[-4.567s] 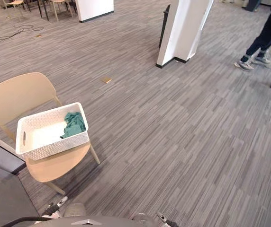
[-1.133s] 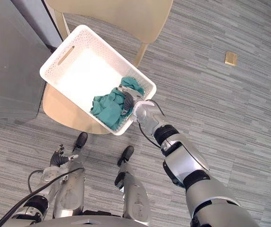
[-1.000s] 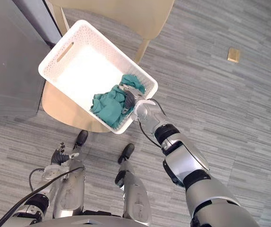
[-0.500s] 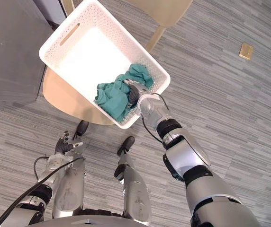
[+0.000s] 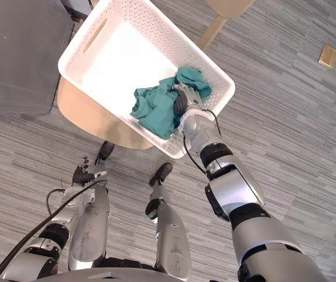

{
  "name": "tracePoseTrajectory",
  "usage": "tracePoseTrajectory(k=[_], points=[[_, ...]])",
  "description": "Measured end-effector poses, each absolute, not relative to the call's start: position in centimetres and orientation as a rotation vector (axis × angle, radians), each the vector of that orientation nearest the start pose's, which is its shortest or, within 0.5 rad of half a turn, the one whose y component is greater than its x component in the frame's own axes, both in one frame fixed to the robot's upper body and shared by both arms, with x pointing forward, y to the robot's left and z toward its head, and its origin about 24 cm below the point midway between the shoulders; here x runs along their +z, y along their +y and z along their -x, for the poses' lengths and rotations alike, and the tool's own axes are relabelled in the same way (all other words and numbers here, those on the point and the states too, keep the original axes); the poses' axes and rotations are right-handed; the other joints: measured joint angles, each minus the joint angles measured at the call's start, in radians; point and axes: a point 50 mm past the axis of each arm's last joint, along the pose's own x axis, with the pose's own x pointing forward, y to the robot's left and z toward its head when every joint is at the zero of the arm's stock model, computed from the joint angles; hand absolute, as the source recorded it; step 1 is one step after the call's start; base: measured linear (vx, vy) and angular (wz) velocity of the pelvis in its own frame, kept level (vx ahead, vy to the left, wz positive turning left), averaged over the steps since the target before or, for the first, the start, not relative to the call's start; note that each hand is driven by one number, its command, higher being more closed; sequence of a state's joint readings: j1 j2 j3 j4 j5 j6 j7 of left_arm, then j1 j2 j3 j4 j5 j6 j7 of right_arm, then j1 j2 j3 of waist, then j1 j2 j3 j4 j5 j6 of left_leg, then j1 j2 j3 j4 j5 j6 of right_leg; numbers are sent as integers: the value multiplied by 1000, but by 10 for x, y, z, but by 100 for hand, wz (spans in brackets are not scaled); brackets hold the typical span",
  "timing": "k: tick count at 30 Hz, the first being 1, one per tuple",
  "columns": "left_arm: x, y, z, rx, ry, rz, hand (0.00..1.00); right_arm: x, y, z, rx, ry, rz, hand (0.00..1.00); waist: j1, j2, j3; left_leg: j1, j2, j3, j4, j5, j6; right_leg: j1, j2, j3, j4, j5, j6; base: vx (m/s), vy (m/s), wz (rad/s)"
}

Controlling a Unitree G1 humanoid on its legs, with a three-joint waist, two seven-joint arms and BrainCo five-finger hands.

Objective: Pick up the laundry basket with both hands and put the clothes into the washing machine.

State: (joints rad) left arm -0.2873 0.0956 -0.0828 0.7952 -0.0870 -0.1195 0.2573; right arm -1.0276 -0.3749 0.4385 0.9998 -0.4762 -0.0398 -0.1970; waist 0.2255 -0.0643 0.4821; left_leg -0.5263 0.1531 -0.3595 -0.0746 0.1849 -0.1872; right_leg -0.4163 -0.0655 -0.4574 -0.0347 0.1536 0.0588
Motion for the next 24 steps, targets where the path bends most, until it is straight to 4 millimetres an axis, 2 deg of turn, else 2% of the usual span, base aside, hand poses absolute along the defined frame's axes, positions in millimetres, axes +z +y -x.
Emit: tracePoseTrajectory(k=[4, 10, 16, 18, 22, 24], points=[[-50, 157, -277, 173, 393, -93, 0, 157, -150, -411, 15, -186, 1153, 100, 17, 14, -3, 1, -1, -2, -1, 0, 0, -5, -4, -1, 19, -12, 1, 45, 6, 2], [-50, 158, -276, 189, 396, -77, 0, 161, -139, -410, 15, -228, 1098, 100, 25, 15, -3, 0, -2, -5, -1, 0, 0, -13, -10, -4, 41, -26, 2, 36, 5, 1], [-50, 158, -276, 199, 395, -78, 0, 168, -130, -411, -13, -242, 930, 100, 28, 15, -3, -2, -3, -4, -1, 3, -4, -26, -16, -3, 64, -36, 4, 10, 2, 0], [-50, 158, -276, 200, 396, -76, 0, 170, -128, -411, -28, -238, 837, 100, 28, 15, -3, -2, -3, -5, -1, 4, -4, -28, -17, -3, 69, -38, 4, 0, 0, 0], [-50, 159, -276, 208, 401, -61, 0, 175, -123, -410, -86, -224, 524, 100, 29, 15, -3, -2, -2, -3, -1, 7, -8, -38, -21, 0, 91, -48, 1, 0, 0, 0], [-51, 159, -276, 218, 407, -51, 0, 181, -121, -406, -142, -235, 220, 100, 29, 15, -3, -1, -2, -2, -1, 8, -9, -38, -22, 0, 93, -48, 1, 0, 0, 0]])
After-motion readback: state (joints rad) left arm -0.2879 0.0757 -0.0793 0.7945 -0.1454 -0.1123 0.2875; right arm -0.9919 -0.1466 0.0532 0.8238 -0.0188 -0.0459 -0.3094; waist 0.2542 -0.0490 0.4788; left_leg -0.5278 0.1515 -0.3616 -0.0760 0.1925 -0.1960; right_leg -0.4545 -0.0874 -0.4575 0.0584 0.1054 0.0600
